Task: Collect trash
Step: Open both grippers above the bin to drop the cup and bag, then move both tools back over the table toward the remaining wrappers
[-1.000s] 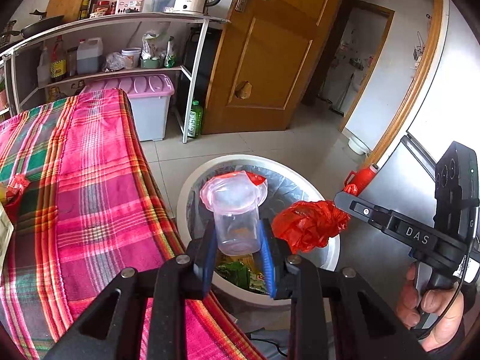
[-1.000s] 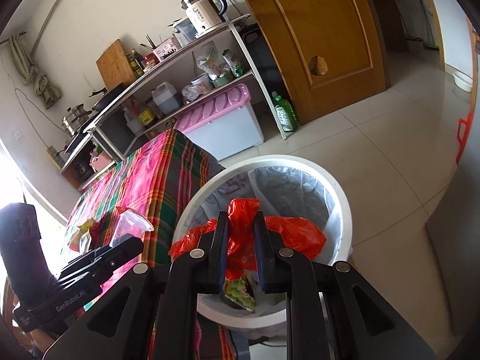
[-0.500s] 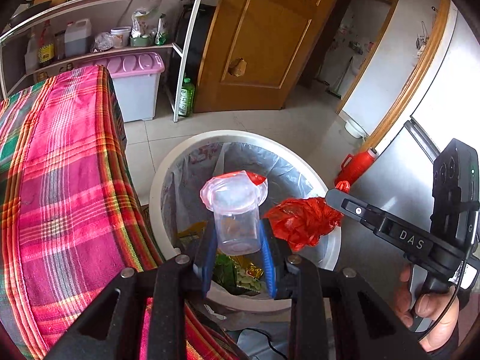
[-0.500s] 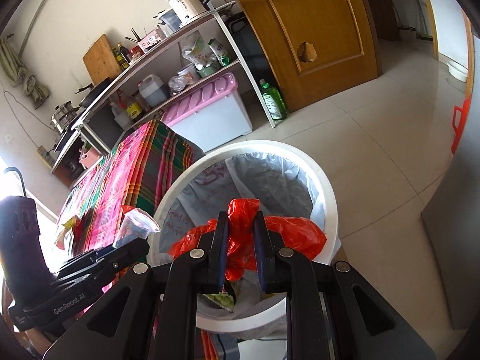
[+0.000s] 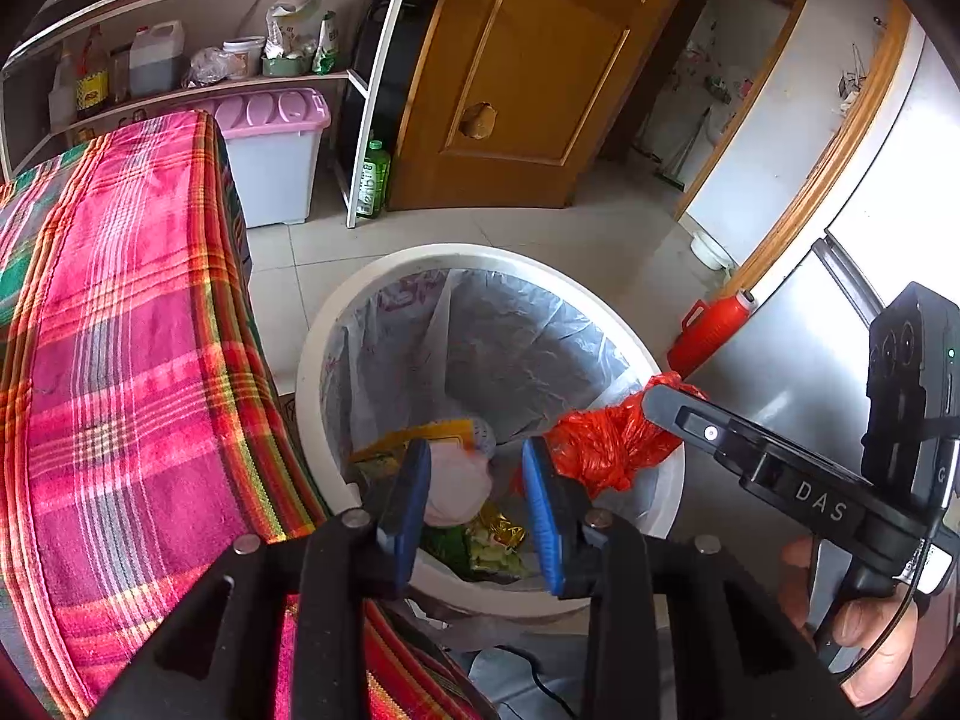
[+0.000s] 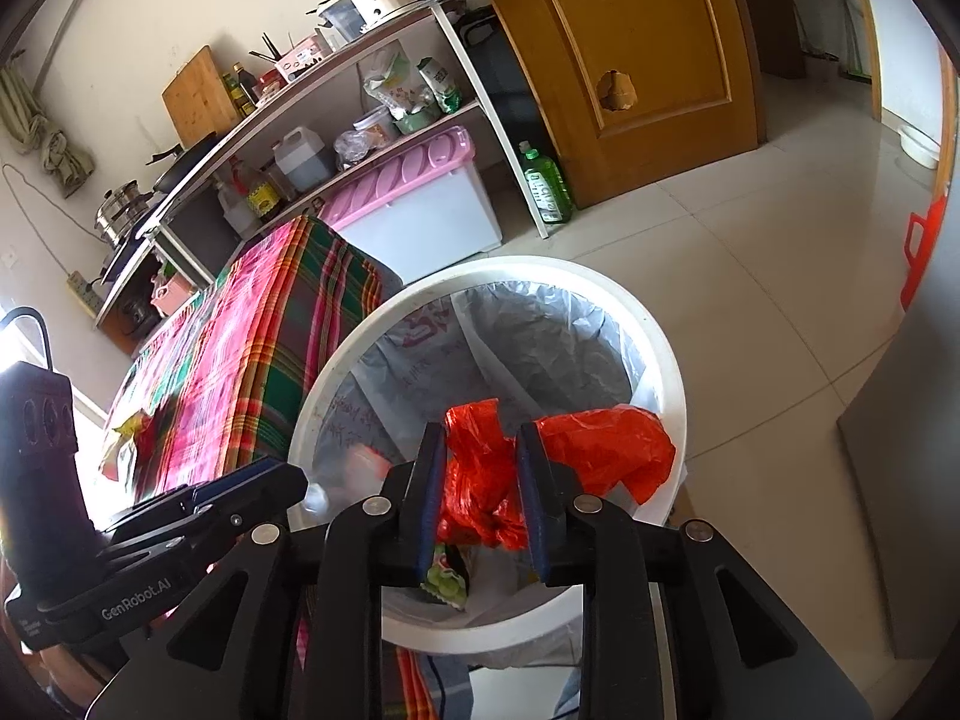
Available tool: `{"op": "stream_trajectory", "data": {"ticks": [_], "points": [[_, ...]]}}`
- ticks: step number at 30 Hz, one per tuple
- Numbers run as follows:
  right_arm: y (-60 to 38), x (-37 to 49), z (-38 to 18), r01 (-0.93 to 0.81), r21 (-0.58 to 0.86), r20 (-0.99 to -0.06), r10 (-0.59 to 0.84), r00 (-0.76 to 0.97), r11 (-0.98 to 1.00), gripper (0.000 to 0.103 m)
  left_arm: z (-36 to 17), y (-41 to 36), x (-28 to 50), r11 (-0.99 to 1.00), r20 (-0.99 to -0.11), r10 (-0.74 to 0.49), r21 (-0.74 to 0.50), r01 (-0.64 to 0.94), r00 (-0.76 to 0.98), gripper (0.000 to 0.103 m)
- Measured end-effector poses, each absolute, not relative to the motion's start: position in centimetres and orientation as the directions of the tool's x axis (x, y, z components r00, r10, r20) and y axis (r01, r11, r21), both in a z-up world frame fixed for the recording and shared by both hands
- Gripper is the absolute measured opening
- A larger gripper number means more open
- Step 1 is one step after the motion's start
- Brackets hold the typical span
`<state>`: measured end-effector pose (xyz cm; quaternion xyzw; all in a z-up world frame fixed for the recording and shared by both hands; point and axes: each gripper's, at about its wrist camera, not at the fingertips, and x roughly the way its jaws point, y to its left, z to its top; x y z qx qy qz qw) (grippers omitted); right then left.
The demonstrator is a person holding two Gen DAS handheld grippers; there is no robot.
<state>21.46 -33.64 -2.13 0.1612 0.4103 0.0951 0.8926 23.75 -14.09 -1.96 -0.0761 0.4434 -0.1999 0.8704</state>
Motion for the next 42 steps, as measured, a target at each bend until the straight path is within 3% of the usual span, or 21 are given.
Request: {"op": "stream_trajectory", "data": {"ticks": [17,42], "points": [[-32.5,19.5,0.7,-0.097,0.367,-0.65,0.329,0.685,0.925,0.031,1.0,-11.3,21.4,0.909,-0.665,-0.417,-0.314,0.275,0.62,0.037],[-24.7,16.6,3.6,-0.272,0.344,-0.601,0.433,0.672,0.899,0.031,3.4,-3.4,15.6,0.946,-0.592,-0.3,-0.283,0.156,0.748,0.037]]}}
